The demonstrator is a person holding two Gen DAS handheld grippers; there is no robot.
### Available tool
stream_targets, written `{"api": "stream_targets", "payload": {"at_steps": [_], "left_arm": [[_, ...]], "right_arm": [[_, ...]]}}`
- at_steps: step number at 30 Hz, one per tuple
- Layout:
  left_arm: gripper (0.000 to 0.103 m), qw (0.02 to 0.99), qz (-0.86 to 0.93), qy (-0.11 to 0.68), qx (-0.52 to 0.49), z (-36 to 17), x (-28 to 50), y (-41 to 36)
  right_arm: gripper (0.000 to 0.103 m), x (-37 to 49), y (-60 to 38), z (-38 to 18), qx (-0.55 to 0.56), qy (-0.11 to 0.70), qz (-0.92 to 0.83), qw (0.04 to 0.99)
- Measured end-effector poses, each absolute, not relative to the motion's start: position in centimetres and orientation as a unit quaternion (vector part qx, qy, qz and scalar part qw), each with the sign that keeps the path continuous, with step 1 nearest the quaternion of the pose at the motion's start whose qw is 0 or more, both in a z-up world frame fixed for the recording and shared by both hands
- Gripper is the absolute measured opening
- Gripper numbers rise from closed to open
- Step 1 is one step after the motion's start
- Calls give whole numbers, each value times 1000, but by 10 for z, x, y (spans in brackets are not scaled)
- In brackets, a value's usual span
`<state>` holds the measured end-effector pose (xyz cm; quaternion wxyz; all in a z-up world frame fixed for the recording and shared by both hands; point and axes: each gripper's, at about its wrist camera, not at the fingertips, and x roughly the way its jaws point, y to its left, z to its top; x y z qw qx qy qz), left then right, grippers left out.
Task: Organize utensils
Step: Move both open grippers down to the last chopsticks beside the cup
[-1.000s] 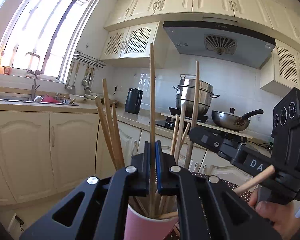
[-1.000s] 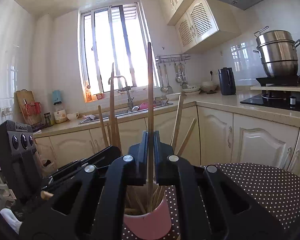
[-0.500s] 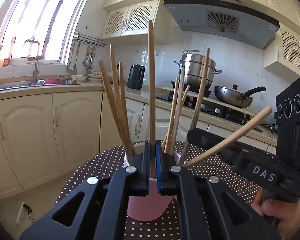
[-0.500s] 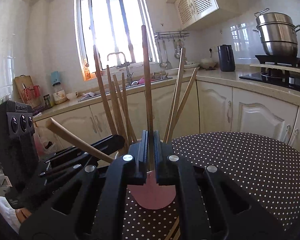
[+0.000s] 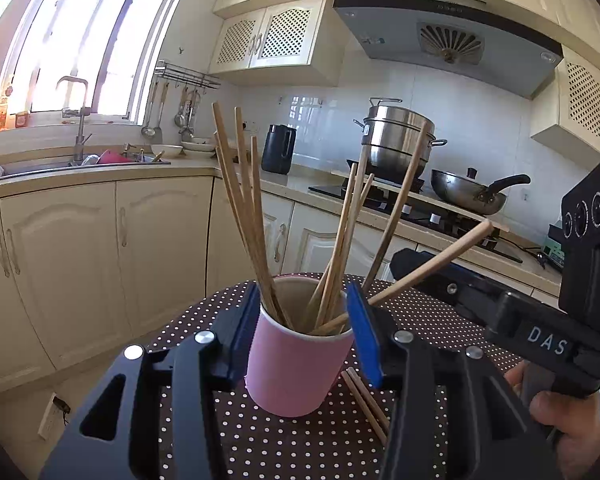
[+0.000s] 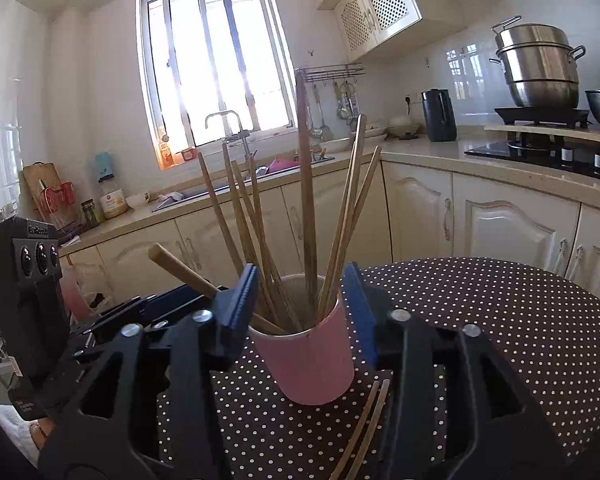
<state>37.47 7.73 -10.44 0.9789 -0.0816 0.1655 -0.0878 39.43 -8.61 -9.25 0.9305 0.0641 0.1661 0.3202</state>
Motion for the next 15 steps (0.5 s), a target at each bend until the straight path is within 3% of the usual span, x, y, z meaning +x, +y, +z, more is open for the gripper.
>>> {"api": "stream_targets", "payload": {"at_steps": [15], "left_arm": [[51,978,-58,192,-51,-87,329,59]], "right_arm": [[50,346,-117,-81,67,179,263,946]]}}
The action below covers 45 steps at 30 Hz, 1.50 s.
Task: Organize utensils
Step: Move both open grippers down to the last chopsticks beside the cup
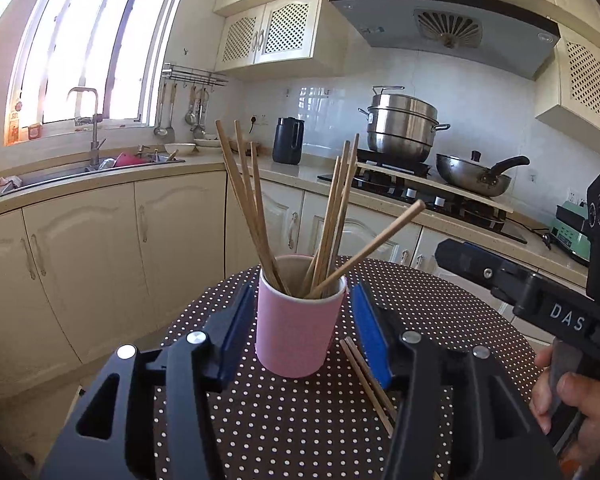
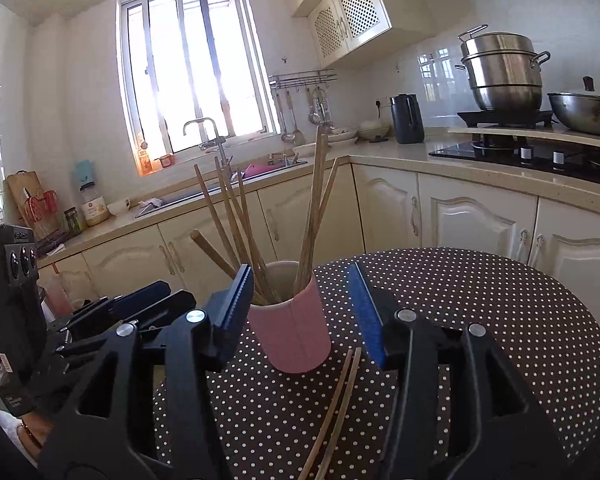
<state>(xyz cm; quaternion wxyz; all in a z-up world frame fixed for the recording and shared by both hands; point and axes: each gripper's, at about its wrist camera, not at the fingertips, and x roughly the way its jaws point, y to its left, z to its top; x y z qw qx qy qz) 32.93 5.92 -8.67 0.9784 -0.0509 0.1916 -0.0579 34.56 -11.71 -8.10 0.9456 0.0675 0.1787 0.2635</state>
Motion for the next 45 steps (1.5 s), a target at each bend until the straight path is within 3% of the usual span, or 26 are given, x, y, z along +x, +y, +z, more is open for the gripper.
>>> {"api": "stream_targets", "payload": {"at_steps": [10,13,33,38,45], "left_arm": [[55,972,-58,225,-30,-92,292,34],[64,965,-72,249,-29,-99,288,28],[65,899,-104,416,-88,-161,319,21],[65,893,-91,431,-91,-167,333,27],[65,887,-93,444,-80,-173,352,26]], "right_arm": [[52,312,-146,-90,68,224,236,943],[52,308,-152,-99,63,253,230,938],[52,340,-127,-178,36,471,225,852],[35,358,-106,-185,20,493,220,842],[32,375,-88,-195,-2,512,204,834]]}}
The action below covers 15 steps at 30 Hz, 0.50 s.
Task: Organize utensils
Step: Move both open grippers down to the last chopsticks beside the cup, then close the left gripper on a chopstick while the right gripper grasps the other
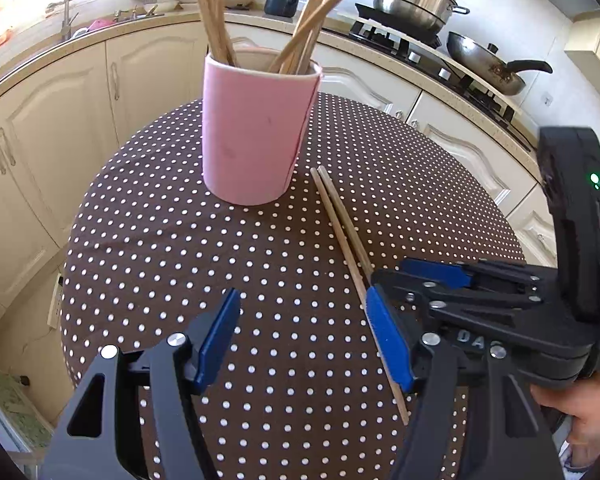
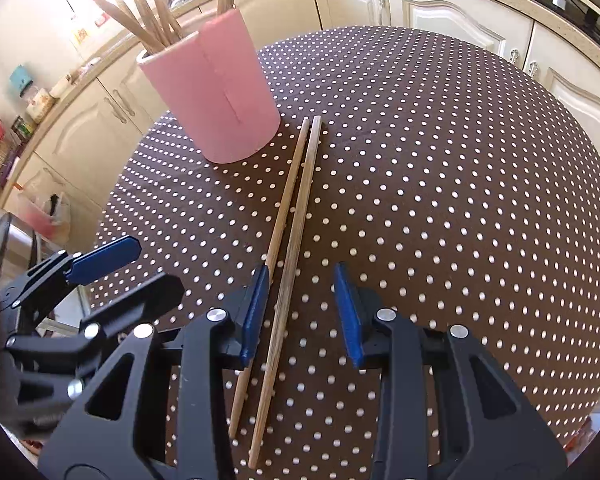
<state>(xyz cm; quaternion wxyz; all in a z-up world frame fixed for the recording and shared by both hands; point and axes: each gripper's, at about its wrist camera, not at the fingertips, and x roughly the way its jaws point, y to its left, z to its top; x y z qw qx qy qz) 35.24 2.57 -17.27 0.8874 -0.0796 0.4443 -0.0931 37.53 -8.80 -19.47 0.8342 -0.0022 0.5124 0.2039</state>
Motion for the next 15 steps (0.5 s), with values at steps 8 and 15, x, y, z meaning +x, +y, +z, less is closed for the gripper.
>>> {"api": "stream_targets", "payload": {"at_steps": [8,15], "left_arm": [[65,886,-89,449,-74,-176,365,28],[65,885,-82,453,-65,-179,375,23]], "right_arm": [[24,391,-64,-197,-43,519,188,833],[23,405,-58,-197,-64,534,193,821]]}}
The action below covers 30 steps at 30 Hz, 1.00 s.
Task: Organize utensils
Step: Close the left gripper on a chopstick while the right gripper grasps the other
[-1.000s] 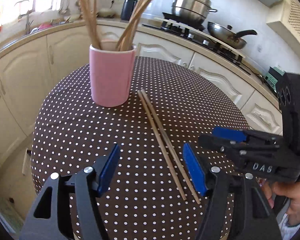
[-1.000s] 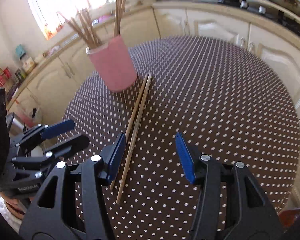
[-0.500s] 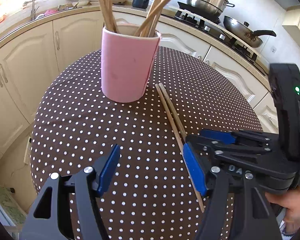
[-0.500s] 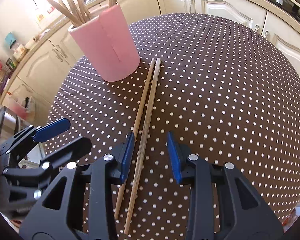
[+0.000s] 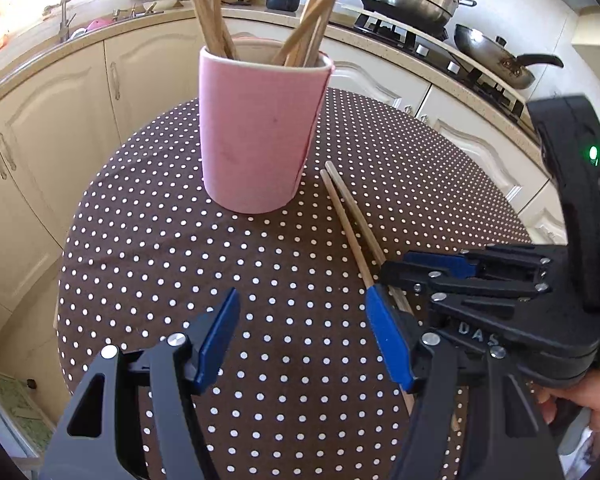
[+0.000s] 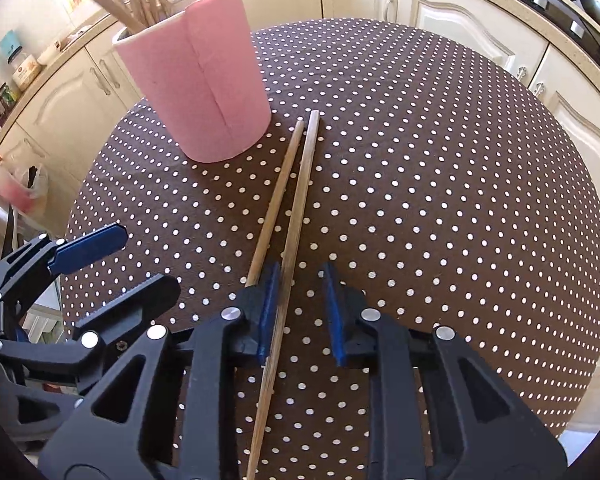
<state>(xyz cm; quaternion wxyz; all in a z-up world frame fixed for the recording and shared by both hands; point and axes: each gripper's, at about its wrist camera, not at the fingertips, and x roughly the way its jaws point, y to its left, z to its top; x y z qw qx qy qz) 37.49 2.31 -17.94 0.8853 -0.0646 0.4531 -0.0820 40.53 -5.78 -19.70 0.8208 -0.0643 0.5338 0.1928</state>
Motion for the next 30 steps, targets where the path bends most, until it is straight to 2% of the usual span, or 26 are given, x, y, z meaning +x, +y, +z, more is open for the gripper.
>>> {"api": "stream_targets", "payload": {"at_steps": [6,15,17,19,26,27,29,30], "left_arm": [[65,883,-82,461,-34,-183,381,4],[63,870,-70,488,-4,-193,407,-32],[50,868,-55,493,10,-194,413,-38],[49,867,-47,495,24,-193,417,-45],[34,865,-49,497,41,-192,427,-54],[30,865,-51,497,41,-192,428,-55],[8,865,-52,498,39,-191,430,-55],[8,865,-54,498,37,-192,430,-54]], "right_arm": [[23,420,-72,-190,-93,553,190,806],[22,421,-122,-191,-51,569,196,797],[22,424,-132,-191,-41,570,202,795],[22,427,-135,-192,-44,569,203,795],[22,438,-119,-187,-66,579,192,790],[22,441,-118,-187,-72,582,191,787],[22,448,-115,-187,-83,589,191,781],[22,451,-102,-188,-88,591,191,779]]}}
